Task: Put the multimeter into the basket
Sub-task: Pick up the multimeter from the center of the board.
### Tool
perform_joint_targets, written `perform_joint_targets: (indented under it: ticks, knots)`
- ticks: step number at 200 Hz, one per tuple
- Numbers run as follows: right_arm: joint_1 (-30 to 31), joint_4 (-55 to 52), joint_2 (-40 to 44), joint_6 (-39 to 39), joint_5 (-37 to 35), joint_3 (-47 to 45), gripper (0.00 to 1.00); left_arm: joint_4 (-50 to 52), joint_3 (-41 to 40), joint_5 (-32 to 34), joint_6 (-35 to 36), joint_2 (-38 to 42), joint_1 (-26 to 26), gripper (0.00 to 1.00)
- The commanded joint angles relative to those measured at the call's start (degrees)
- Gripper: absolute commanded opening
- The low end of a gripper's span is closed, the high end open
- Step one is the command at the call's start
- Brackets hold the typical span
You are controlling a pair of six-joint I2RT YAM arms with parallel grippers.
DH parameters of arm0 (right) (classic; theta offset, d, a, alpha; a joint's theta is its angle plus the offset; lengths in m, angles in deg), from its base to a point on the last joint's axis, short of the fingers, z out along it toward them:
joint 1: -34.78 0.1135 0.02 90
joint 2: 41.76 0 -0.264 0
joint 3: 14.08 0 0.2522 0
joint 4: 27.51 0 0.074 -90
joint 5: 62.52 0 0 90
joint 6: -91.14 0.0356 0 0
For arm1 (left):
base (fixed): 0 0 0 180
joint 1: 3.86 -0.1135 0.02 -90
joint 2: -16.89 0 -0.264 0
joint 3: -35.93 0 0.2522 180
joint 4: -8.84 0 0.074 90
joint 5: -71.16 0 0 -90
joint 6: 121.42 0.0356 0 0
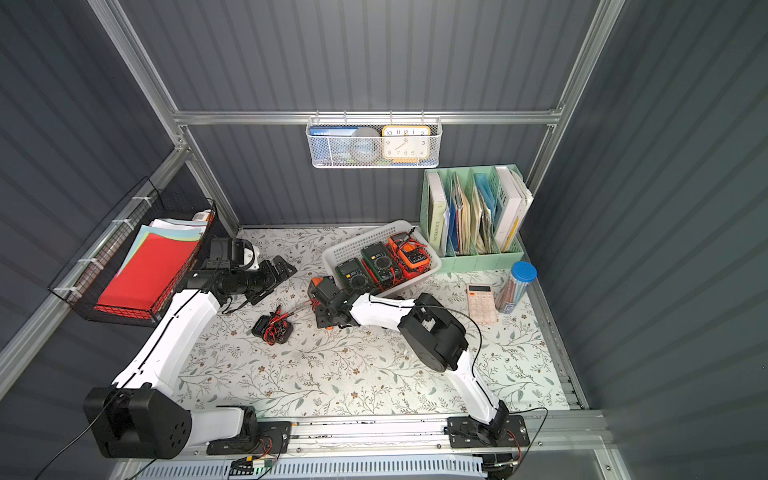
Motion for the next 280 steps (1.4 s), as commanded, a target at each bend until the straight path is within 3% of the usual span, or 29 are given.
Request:
perform_joint_targets:
  ticks: [1,65,115,186,212,280]
  knots:
    - [-1.4,3.7,5.0,0.9,2.6,-0.5,0.43,-0.8,1.0,-0.8,-0.6,-0.2,-0.3,0.99]
    - [-1.9,6.2,10.1,1.8,6.1,-0.8,0.24,-0.9,1.2,-0.9,-0.2,0.2,-0.3,0.99]
    - [-2.7,8.0,10.1,2.4,6.8,1.1,0.24,-1.3,1.2,-0.9,0.0,-0.1,-0.3,0.99]
    - [-2.7,16.1,1.8,13.2,15.0,-1.1,0.24,-1.3,1.2,-1.1,0.0,0.3,-0.3,0.99]
    - [-2.0,16.5,1.1,13.7,16.9,-1.8,0.24,-1.0,1.8,-1.1,0.1,0.3,-0.3,0.99]
    - [-1.4,11.6,10.4,7.0,9.6,-2.6,0.25,-1.6,2.5,-1.0,-0.1,-0.6,-0.3,0.99]
